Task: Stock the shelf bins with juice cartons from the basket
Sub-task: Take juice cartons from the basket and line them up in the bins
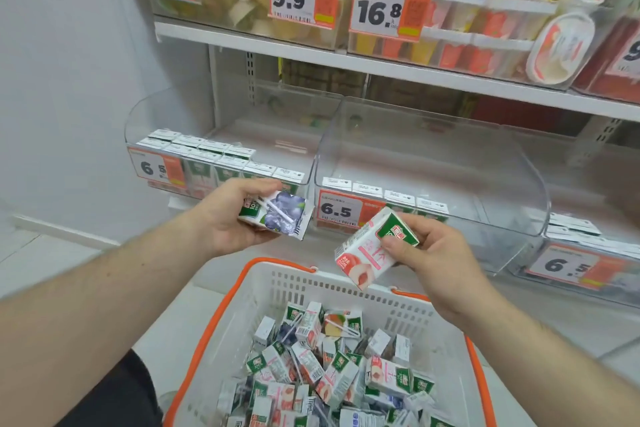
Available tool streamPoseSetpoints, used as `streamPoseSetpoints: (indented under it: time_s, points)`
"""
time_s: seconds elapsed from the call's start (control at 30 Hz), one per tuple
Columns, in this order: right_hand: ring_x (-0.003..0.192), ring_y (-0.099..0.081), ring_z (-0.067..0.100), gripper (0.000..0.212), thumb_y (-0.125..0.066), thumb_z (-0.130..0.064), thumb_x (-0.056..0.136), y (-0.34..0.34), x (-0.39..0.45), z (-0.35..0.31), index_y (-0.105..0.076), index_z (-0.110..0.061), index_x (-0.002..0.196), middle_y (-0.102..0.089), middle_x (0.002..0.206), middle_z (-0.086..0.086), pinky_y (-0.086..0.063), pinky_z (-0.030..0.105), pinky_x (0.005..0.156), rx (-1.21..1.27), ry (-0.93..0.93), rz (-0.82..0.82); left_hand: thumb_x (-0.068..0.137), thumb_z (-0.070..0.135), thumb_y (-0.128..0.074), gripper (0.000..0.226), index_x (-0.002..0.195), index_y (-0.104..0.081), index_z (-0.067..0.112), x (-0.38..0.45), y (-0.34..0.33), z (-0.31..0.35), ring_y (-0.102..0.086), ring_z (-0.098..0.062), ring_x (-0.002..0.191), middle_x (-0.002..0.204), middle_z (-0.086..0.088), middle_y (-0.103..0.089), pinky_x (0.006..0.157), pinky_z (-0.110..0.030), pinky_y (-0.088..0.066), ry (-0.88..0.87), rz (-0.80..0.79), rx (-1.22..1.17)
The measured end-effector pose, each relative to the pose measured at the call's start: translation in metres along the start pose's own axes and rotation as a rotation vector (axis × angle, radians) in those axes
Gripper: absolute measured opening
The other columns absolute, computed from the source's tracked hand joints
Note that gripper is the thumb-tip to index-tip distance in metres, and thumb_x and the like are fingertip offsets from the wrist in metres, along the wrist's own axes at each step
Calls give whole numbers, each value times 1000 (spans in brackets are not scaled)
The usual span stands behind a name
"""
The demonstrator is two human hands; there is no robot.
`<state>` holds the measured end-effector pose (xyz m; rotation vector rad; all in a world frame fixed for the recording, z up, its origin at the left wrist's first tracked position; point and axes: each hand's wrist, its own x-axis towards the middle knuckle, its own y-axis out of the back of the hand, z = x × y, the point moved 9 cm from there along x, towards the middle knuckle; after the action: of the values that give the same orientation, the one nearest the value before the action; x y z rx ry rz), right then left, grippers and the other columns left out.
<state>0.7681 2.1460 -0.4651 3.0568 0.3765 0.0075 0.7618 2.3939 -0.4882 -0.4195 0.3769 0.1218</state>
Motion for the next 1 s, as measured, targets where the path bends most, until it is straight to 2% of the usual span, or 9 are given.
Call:
streamPoseSetpoints:
  time_s: [0.13,0.3,0.43,0.5,0.57,0.7,0.77,0.9,1.0]
  points:
    - [78,-67,25,16,-57,1,91,-34,20,-20,-70,-5,98,-74,84,12,-56,40,79,96,0,-20,89,28,-60,33,63,-69,10,9,27,-6,-59,-18,56,64,-5,-65,61,-26,-52,48,108,-124]
    - [73,-69,24,18,-56,0,93,-82,58,-79,-72,-9,88,-74,80,12,-58,39,73,40,112,-56,88,15,-52,40,53,-67,4,21,48,-7,-59,-13,43,56,-5,-63,50,-21,-54,60,174,-307]
    - [83,-72,30,14,-67,-8,85,-118,108,-128,-74,-20,83,-76,84,8,-59,49,80,-282,287,-12,87,12,-48,51,38,-61,6,24,50,0,-53,-12,35,46,-3,-56,47,-18,-50,70,149,-300]
    - [84,-70,24,8,-69,-16,80,-137,138,-137,-74,-20,86,-74,87,5,-59,45,79,-576,335,29,88,11,-47,52,38,-61,4,24,52,1,-52,-13,33,46,-4,-55,47,-17,-48,91,137,-254]
    - [88,-65,23,15,-66,-17,80,-157,163,-139,-72,-15,94,-71,95,6,-56,36,78,-909,357,47,86,9,-47,49,41,-63,1,26,54,0,-54,-13,35,47,-6,-57,54,-21,-47,112,134,-223]
    - [77,-69,27,19,-62,-12,80,-187,197,-104,-70,-4,95,-71,89,14,-53,28,63,-1223,141,-112,86,7,-45,47,45,-66,-1,24,55,-4,-59,-15,38,50,-7,-62,74,-22,-33,125,88,-133]
    - [68,-73,28,17,-65,-9,81,-192,207,-80,-68,1,94,-72,85,18,-59,31,67,-1191,-10,-208,87,7,-45,46,46,-67,-1,25,54,-5,-60,-15,40,52,-8,-63,77,-23,-34,133,79,-125]
    - [74,-72,36,26,-66,3,81,-197,213,-51,-59,9,105,-65,98,24,-61,45,74,-926,-177,-302,88,9,-47,45,49,-68,1,31,53,-5,-61,-16,42,56,-9,-66,54,-22,-51,167,88,-137]
    - [77,-66,35,28,-61,7,80,-201,210,-40,-56,4,107,-52,98,16,-60,40,74,-764,-264,-334,87,12,-50,32,62,-69,4,33,55,-7,-61,-16,46,58,-7,-67,62,-25,-52,193,116,-111]
